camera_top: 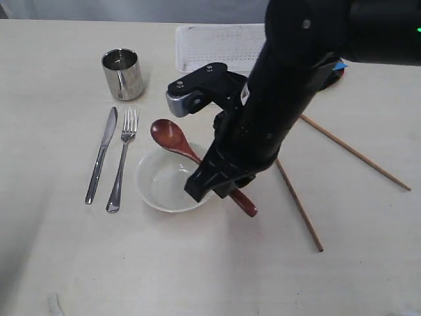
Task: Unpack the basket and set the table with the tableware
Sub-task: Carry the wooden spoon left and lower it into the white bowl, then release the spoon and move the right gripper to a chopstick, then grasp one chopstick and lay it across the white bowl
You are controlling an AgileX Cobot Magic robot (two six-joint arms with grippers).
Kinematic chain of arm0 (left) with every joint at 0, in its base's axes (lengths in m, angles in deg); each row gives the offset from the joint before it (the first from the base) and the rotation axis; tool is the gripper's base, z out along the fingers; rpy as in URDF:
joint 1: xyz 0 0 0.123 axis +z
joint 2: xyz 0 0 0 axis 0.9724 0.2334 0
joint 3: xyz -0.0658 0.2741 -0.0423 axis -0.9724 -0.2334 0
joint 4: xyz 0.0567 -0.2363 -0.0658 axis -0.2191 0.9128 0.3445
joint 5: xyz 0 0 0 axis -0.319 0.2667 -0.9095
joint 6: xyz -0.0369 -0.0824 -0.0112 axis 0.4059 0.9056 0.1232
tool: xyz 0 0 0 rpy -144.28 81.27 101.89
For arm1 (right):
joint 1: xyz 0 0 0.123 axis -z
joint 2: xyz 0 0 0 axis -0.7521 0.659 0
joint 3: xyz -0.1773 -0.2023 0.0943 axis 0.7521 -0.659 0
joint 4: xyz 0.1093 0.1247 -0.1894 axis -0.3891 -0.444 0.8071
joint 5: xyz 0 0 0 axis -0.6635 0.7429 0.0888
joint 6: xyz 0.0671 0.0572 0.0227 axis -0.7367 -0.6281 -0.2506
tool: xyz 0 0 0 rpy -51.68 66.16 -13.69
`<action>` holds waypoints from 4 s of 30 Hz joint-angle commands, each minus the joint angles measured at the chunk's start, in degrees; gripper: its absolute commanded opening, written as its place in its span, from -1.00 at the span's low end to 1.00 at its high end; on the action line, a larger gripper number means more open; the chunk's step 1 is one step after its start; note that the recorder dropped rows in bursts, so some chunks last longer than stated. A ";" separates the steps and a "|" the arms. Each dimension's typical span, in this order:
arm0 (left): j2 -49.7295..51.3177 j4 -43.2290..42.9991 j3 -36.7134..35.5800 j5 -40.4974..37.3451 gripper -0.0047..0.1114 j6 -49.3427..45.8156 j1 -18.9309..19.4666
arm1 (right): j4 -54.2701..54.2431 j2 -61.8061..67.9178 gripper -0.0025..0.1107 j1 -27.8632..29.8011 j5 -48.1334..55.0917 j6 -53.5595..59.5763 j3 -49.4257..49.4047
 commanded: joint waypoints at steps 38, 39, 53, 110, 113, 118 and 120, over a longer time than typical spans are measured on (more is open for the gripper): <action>-0.19 -0.22 -0.18 0.10 -0.92 0.04 -0.33 | 15.59 5.48 -0.25 11.79 13.69 -9.76 15.72; -0.19 -0.22 -0.18 0.10 -0.92 0.04 -0.33 | 15.28 5.48 -0.25 12.94 12.12 -9.76 14.63; -0.19 -0.10 -0.18 0.10 -0.92 0.05 -0.33 | 15.56 8.64 -0.25 17.23 -12.05 -11.21 -4.06; -0.19 -0.10 -0.18 0.10 -0.92 0.15 -0.33 | -8.88 18.56 -0.96 1.93 -13.47 -24.78 12.21; -0.19 -0.10 -0.18 0.10 -0.92 0.15 -0.33 | -8.57 18.46 -0.96 2.16 -12.33 -25.00 12.21; -0.19 -0.10 -0.18 0.10 -0.92 0.15 -0.33 | -8.81 18.10 -0.96 2.16 -8.36 -24.89 12.21; -0.19 -0.10 -0.18 0.10 -0.92 0.15 -0.33 | -8.81 17.33 -0.96 2.16 -7.77 -24.89 12.21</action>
